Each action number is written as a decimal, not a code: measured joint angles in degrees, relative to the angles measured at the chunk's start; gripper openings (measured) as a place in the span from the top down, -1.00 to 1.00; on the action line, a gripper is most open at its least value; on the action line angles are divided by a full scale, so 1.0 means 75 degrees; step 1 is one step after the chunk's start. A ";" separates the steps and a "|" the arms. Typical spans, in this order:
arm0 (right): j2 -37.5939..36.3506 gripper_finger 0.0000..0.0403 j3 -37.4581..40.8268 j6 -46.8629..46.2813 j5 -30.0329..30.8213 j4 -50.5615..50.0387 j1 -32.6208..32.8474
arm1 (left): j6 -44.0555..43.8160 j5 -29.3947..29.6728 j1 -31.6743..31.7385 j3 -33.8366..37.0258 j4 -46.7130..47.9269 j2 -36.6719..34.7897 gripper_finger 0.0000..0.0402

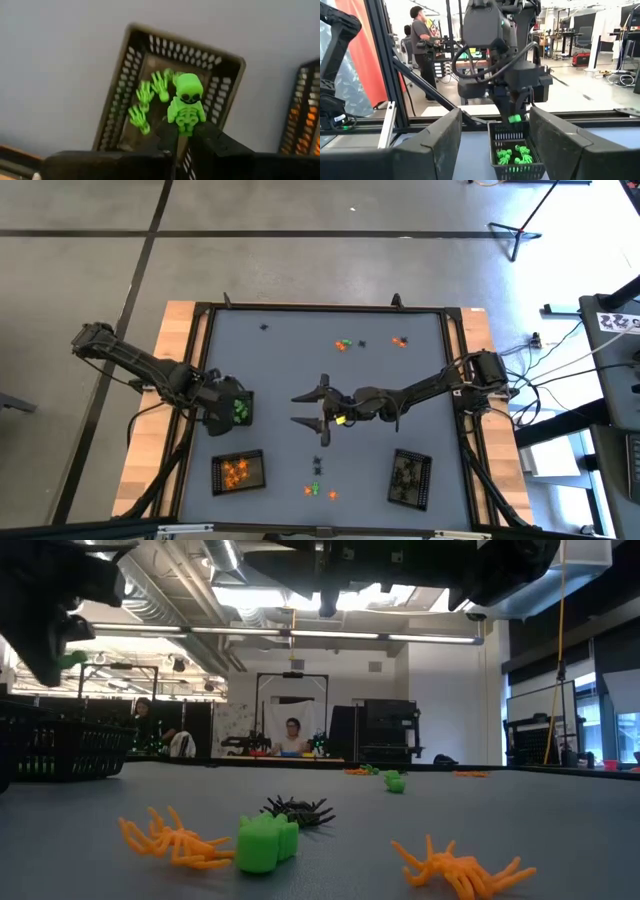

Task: Sort Halloween decoration
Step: Put the green skeleton toy into the top black bin

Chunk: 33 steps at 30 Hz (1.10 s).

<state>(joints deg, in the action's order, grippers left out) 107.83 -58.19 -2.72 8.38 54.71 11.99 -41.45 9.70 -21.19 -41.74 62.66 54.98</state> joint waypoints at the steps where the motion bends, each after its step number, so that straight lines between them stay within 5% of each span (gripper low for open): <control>1: 0.0000 -0.15 0.0000 0.0000 0.0000 -0.0040 0.0000 | 0.0000 -0.0099 0.0000 0.0000 0.0029 -0.0008 0.84; 33: 0.0000 -0.15 0.0000 -0.0251 0.0409 -0.0830 0.0000 | 0.0000 -0.0170 0.0000 0.0006 -0.0076 -0.0002 0.78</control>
<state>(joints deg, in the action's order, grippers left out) 107.83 -58.19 -4.60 11.45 48.48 11.99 -41.45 8.43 -21.19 -41.69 62.08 54.96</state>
